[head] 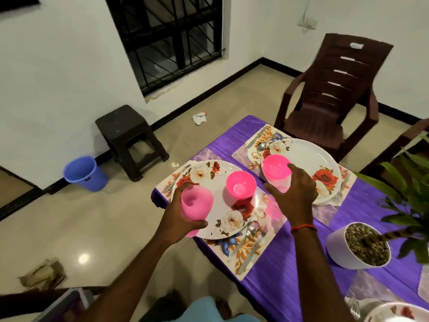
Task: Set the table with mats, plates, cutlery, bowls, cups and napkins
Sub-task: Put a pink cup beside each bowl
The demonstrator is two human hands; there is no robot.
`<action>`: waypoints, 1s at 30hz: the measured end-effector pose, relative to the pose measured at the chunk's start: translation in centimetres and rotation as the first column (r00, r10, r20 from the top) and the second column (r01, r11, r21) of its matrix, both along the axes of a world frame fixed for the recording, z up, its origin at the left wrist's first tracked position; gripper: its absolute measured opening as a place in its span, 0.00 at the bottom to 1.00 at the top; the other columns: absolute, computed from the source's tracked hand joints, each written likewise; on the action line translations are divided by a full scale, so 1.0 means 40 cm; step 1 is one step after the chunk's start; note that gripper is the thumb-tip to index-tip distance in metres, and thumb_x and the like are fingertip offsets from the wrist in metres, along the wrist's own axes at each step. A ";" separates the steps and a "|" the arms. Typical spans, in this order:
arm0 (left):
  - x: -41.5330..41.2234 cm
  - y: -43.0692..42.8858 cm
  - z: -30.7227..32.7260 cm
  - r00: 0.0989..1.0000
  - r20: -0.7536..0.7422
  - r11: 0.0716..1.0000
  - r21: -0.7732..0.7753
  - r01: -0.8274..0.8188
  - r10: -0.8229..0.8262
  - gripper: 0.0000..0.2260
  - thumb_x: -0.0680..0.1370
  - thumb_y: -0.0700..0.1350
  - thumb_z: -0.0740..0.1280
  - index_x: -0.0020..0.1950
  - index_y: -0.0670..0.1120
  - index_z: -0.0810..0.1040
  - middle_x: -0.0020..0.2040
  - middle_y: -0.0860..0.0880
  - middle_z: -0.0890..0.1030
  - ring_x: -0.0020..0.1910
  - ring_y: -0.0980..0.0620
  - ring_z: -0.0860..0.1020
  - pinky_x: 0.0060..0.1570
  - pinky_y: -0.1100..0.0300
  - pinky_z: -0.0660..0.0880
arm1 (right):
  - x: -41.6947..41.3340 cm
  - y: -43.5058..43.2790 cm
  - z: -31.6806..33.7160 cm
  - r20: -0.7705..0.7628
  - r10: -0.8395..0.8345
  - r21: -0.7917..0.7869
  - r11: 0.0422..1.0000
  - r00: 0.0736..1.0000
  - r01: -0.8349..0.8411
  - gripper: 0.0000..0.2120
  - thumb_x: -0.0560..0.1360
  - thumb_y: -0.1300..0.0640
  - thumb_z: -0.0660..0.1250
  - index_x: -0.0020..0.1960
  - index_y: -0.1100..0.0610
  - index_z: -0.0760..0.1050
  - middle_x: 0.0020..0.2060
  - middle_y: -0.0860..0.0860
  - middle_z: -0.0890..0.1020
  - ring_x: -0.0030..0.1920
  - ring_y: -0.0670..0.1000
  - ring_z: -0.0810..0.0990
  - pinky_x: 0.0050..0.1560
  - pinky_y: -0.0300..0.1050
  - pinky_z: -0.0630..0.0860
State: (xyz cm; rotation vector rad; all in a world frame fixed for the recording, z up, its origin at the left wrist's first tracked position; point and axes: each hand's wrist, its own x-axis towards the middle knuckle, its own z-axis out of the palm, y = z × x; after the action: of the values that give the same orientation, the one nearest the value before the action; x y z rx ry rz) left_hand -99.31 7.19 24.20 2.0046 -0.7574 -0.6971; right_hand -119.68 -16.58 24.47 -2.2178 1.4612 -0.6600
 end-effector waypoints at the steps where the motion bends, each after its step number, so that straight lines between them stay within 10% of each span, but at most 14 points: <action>1: 0.004 0.001 0.006 1.000 0.001 1.000 0.001 -0.004 0.004 0.51 0.60 0.44 0.87 0.75 0.56 0.61 0.67 0.55 0.72 0.67 0.49 0.73 0.62 0.49 0.78 | 0.019 0.004 0.023 0.033 -0.003 -0.056 0.998 0.999 0.005 0.41 0.68 0.37 0.77 0.73 0.54 0.68 0.70 0.59 0.74 0.69 0.62 0.71 0.65 0.65 0.69; 8: 0.081 0.060 0.041 1.000 0.007 1.000 -0.017 -0.025 0.025 0.50 0.60 0.45 0.87 0.75 0.55 0.64 0.68 0.55 0.72 0.66 0.51 0.72 0.63 0.52 0.77 | 0.243 0.108 0.132 0.197 0.305 -0.190 0.944 0.932 -0.269 0.23 0.72 0.44 0.76 0.62 0.51 0.77 0.59 0.53 0.81 0.63 0.56 0.75 0.65 0.53 0.67; 15: 0.244 0.147 0.071 0.997 0.021 0.998 0.008 -0.070 0.070 0.46 0.62 0.45 0.86 0.75 0.51 0.68 0.65 0.53 0.78 0.62 0.51 0.78 0.63 0.55 0.78 | 0.500 0.326 0.173 0.209 0.713 0.289 0.609 0.669 -0.739 0.35 0.67 0.37 0.78 0.71 0.46 0.72 0.65 0.43 0.76 0.62 0.43 0.73 0.63 0.45 0.73; 30: 0.594 0.364 0.095 0.979 -0.026 0.978 0.046 -0.203 0.204 0.44 0.62 0.45 0.86 0.74 0.50 0.70 0.66 0.51 0.78 0.65 0.46 0.78 0.64 0.49 0.78 | 0.937 0.575 0.171 0.166 0.840 0.331 0.447 0.517 -0.831 0.41 0.68 0.45 0.80 0.76 0.48 0.66 0.69 0.46 0.75 0.61 0.43 0.71 0.56 0.31 0.68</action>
State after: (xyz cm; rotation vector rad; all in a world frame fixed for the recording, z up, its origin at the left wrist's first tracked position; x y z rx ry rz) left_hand -75.55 21.77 27.98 2.0706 -0.5135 -0.6262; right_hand -82.19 6.42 31.31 -2.2372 0.2535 0.0130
